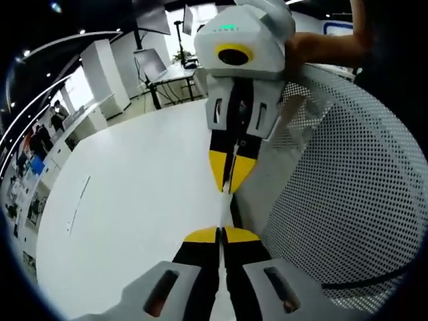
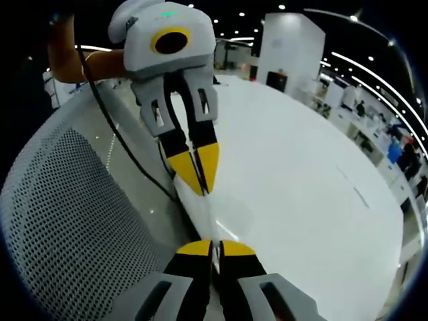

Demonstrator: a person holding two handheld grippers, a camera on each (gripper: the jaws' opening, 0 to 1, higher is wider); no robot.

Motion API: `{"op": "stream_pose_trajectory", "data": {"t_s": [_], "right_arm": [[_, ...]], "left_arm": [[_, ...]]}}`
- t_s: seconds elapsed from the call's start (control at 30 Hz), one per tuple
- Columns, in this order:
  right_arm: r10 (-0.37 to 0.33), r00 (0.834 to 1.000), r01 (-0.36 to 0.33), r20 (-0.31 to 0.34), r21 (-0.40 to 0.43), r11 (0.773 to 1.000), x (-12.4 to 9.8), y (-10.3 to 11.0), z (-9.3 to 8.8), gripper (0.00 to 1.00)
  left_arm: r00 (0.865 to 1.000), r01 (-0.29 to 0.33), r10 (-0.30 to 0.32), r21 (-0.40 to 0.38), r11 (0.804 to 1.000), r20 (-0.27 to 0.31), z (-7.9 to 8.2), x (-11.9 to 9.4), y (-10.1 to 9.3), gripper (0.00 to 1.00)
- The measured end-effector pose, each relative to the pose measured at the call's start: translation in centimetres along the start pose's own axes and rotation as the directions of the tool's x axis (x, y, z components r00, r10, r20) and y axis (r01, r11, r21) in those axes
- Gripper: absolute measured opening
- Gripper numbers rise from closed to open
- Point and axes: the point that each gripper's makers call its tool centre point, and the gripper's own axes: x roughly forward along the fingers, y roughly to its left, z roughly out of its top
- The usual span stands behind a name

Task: Open the resealable bag by pulling the two sides of the seal apart until the entire bag opening is separated and visibly accessible.

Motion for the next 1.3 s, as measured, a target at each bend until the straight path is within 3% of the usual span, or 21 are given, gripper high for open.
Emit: {"op": "stream_pose_trajectory", "data": {"t_s": [0.13, 0.17, 1.0, 1.2, 1.27, 1.3], "right_arm": [[0.005, 1.0, -0.005, 0.011, 0.02, 1.0, 0.0, 0.0, 0.1, 0.0], [0.006, 1.0, -0.006, 0.01, 0.024, 1.0, 0.0, 0.0, 0.1, 0.0], [-0.006, 1.0, 0.006, -0.017, 0.038, 0.999, 0.1, -0.2, -0.4, 0.0], [-0.004, 0.999, 0.003, -0.04, -0.029, 1.0, 0.3, 0.2, -0.6, 0.0], [-0.009, 0.999, 0.007, -0.048, -0.042, 0.999, 0.2, 0.1, -0.7, 0.0], [-0.008, 0.999, 0.006, -0.051, -0.042, 0.999, 0.2, 0.1, -0.8, 0.0]], "left_arm": [[1.0, 0.004, -0.004, -0.026, 1.0, 0.007, 0.1, -0.2, -0.3, 0.0], [1.0, -0.022, 0.022, -0.013, 1.0, 0.013, 0.2, -0.2, 0.0, 0.0], [0.999, -0.021, 0.023, -0.052, 0.998, 0.03, 0.0, -0.6, -0.3, 0.0], [0.999, -0.024, 0.024, -0.03, 0.999, 0.023, -0.1, -0.4, 0.1, 0.0], [0.996, -0.063, 0.064, -0.015, 0.998, 0.067, 0.6, -0.6, 0.7, 0.02], [0.996, -0.045, 0.048, -0.042, 0.998, 0.074, 0.8, -0.7, 0.4, 0.02]]}}
